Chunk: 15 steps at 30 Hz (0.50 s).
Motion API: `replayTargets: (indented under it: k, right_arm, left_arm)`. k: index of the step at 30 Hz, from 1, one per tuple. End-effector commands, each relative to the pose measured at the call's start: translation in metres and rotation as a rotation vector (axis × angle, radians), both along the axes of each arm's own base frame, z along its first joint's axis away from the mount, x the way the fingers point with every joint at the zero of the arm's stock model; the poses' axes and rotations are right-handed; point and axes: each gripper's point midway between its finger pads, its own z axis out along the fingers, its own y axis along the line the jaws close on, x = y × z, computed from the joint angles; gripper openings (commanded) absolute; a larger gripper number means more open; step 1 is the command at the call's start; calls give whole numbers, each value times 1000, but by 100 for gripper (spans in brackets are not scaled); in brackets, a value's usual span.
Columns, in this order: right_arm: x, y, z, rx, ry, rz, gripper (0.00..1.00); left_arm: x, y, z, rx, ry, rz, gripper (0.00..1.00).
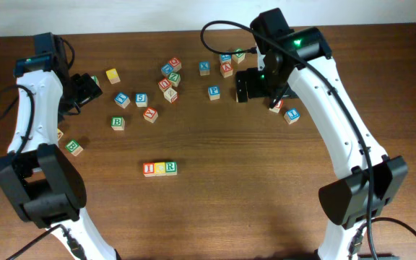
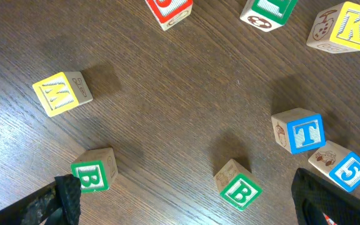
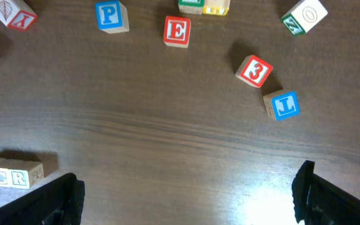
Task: Spell out ICRA
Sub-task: 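Swing the right arm toward the upper-right blocks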
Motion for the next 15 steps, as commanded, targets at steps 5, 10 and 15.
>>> replayTargets:
  k: [5,10,15]
  right_arm:
    - [30,8,34,80,-169,-48,98]
    - [54,11,87,108,-352,18,98]
    - [78,19,114,88,-505,128,98]
  left_arm:
    - [1,3,-1,-3,-1,5,99]
    - [1,3,-1,-3,-1,5,99]
    - [1,3,0,-2,-1,5,99]
